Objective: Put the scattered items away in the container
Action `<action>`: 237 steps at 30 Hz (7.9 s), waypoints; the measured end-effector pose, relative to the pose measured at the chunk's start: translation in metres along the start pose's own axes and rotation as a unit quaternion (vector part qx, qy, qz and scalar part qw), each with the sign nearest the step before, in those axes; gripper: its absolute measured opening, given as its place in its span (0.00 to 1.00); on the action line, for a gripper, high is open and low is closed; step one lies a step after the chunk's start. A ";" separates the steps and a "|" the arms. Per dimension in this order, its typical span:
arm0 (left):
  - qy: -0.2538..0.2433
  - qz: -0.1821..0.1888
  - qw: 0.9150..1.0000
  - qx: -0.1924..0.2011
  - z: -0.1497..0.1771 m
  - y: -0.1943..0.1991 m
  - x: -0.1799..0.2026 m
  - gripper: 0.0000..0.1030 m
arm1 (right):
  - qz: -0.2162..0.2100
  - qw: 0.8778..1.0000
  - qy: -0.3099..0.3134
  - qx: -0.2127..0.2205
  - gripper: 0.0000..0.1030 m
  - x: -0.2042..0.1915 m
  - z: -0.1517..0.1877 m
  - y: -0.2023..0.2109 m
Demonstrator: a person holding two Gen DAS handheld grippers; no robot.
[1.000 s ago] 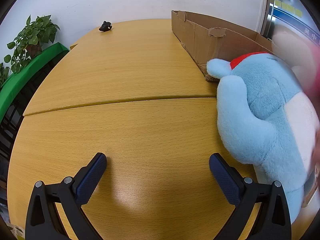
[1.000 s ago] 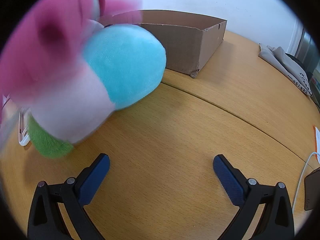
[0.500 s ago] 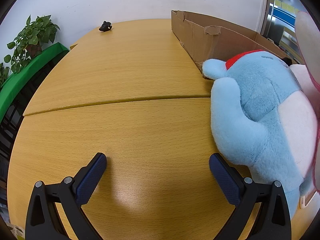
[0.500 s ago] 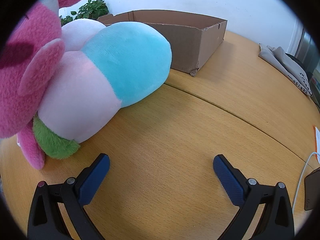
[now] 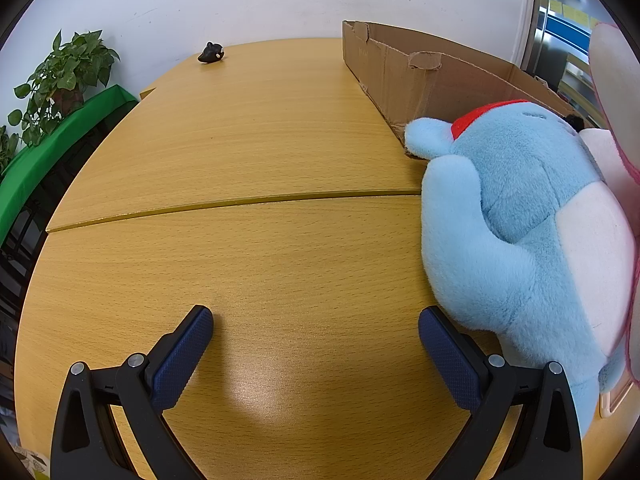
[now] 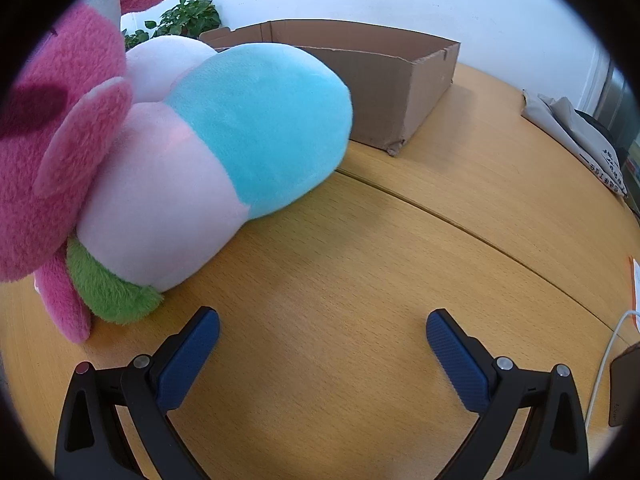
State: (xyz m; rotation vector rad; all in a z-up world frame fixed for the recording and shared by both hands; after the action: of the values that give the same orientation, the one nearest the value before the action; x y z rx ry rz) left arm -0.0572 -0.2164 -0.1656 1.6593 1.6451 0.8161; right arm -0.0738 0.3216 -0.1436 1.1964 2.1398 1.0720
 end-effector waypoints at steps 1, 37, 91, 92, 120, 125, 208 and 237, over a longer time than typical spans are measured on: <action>0.000 0.000 1.000 0.000 0.000 0.000 0.000 1.00 | 0.000 1.000 0.000 0.000 1.00 0.000 0.000 0.000; -0.012 0.048 0.989 0.138 0.045 0.217 0.144 1.00 | 0.066 0.972 -0.095 0.202 1.00 -0.161 -0.009 0.178; -0.104 0.188 0.969 0.120 0.018 0.210 0.243 1.00 | 0.123 0.966 -0.197 0.112 1.00 -0.160 -0.028 0.142; -0.101 0.188 0.970 0.119 0.016 0.209 0.243 1.00 | 0.122 0.967 -0.195 0.109 1.00 -0.160 -0.028 0.140; -0.082 0.166 0.978 0.094 -0.028 0.164 0.225 1.00 | 0.063 0.973 -0.173 0.141 1.00 -0.139 -0.043 0.129; -0.086 0.189 0.975 0.079 -0.035 0.147 0.216 1.00 | 0.053 0.972 -0.176 0.147 1.00 -0.129 -0.042 0.126; -0.092 0.105 0.989 -0.045 -0.294 -0.054 0.163 0.74 | 0.096 0.979 -0.160 0.079 0.83 0.029 -0.263 -0.004; -0.018 0.023 0.992 0.123 -0.176 0.138 0.125 1.00 | 0.188 0.946 -0.228 0.134 0.92 -0.057 -0.142 0.110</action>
State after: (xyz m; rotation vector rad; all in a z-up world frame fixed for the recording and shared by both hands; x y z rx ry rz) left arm -0.1150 -0.0868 0.0481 1.8737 1.7456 0.6202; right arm -0.0888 0.2503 0.0297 1.8309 1.7672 0.5645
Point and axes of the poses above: each gripper's, at about its wrist camera, not at the fingertips, and y roughly against the way its jaws point, x to its right, z to its underside, the point moved 2 cm from there along -y, roughly the way its jaws point, and after that the axes turned 2 degrees about -z, right-handed, at the moved point
